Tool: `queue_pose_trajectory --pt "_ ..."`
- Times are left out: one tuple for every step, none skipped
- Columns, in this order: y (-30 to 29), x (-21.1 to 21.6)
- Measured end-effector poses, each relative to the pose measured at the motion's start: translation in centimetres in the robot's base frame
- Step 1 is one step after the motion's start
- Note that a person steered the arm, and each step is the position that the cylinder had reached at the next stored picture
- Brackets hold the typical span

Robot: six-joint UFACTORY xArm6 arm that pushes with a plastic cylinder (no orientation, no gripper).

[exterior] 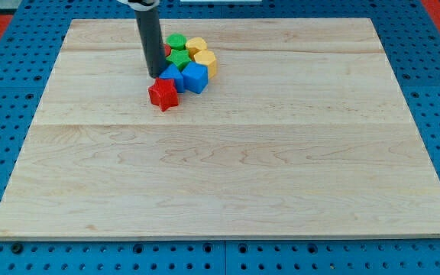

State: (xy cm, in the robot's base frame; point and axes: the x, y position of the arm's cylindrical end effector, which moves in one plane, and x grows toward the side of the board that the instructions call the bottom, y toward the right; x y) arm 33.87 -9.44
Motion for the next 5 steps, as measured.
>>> queue_pose_trajectory --pt "2.2 0.4" --pt "4.9 0.4" --pt "8.9 0.3" --pt "12.7 0.7" --pt "14.3 1.7"
